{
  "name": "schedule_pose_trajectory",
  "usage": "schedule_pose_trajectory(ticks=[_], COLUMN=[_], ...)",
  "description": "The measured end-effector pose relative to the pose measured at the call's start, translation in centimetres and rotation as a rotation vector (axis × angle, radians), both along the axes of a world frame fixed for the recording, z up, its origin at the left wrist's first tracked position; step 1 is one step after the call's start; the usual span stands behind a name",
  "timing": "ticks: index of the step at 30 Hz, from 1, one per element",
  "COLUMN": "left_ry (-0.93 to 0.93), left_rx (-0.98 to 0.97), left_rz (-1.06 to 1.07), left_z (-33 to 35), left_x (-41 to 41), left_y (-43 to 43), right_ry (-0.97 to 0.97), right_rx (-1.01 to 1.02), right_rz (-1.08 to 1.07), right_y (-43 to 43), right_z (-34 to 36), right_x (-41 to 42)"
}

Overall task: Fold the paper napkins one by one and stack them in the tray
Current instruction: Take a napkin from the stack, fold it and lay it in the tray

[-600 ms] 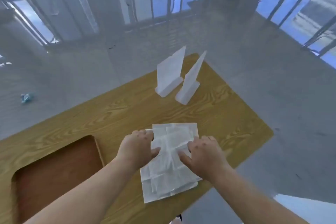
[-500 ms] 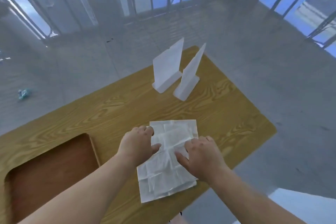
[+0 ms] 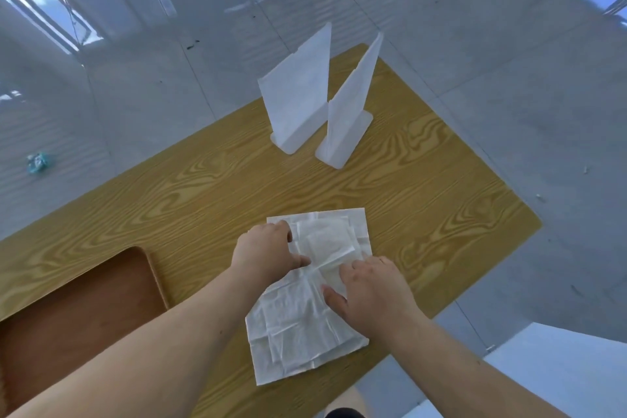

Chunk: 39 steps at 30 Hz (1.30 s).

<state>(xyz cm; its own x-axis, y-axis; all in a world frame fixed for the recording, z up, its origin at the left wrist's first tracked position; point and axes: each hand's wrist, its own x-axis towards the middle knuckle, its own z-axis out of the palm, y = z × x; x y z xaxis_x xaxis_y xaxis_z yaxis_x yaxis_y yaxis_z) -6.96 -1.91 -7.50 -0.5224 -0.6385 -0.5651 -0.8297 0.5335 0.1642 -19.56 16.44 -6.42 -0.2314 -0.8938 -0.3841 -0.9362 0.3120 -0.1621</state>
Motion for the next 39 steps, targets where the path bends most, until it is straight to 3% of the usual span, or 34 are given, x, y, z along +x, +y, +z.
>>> schedule_pose_trajectory(ticks=[6, 14, 22, 24, 30, 39], left_ry=[0.039, 0.446, 0.619, 0.607, 0.239, 0.157], left_rx=[0.088, 0.836, 0.983, 0.901, 0.221, 0.059], left_rz=[-0.033, 0.611, 0.859, 0.878, 0.565, 0.400], left_z=[0.9, 5.0, 6.3, 5.9, 2.1, 0.9], left_x=[0.0, 3.6, 7.8, 8.6, 11.0, 12.1], left_y=[-0.6, -0.6, -0.5, -0.5, -0.8, -0.7], right_ry=[0.004, -0.112, -0.471, -0.551, -0.602, -0.524], right_rx=[-0.002, -0.032, 0.106, 0.159, 0.109, 0.018], right_rz=[-0.009, -0.308, -0.666, -0.710, -0.762, -0.730], right_y=[0.1, 0.3, -2.0, -2.4, -1.9, -2.3], right_z=[0.2, 1.1, 1.6, 1.4, 0.0, -0.3], right_x=[-0.2, -0.2, 1.7, 2.3, 4.4, 5.0])
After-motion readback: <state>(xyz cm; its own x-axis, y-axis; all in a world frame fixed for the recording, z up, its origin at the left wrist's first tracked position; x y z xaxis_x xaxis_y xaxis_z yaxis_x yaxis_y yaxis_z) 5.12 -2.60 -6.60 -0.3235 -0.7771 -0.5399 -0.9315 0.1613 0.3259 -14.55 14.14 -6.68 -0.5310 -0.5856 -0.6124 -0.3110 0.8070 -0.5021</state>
